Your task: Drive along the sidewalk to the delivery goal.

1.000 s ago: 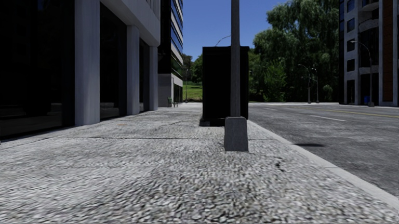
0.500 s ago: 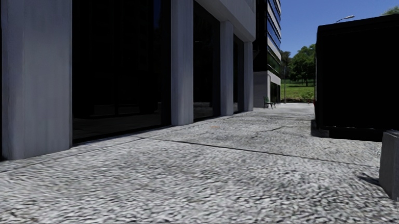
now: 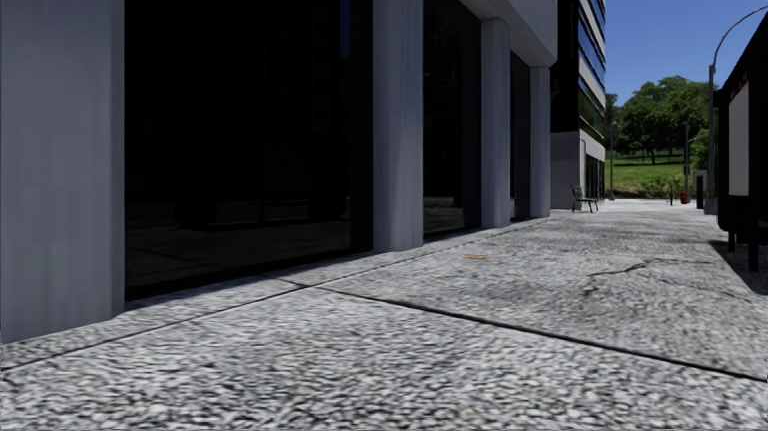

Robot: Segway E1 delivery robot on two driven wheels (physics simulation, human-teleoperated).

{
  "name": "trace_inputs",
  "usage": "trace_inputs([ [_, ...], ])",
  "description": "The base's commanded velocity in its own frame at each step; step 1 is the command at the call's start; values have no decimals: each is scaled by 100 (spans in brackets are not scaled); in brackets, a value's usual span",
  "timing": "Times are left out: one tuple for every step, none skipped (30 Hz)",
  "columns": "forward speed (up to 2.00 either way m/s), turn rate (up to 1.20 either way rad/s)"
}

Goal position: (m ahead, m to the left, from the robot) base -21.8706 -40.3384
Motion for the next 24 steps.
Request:
trace_inputs([
  [200,0],
  [200,0],
  [200,0],
  [200,0],
  [200,0],
  [200,0],
  [200,0],
  [200,0],
  [200,0],
  [200,-38],
  [200,-110],
  [200,-120],
  [200,-120],
  [200,-120],
  [200,-120],
  [200,-120],
  [200,0],
  [200,0],
  [200,0],
  [200,0],
  [200,0],
  [200,0],
  [200,0],
  [200,0],
])
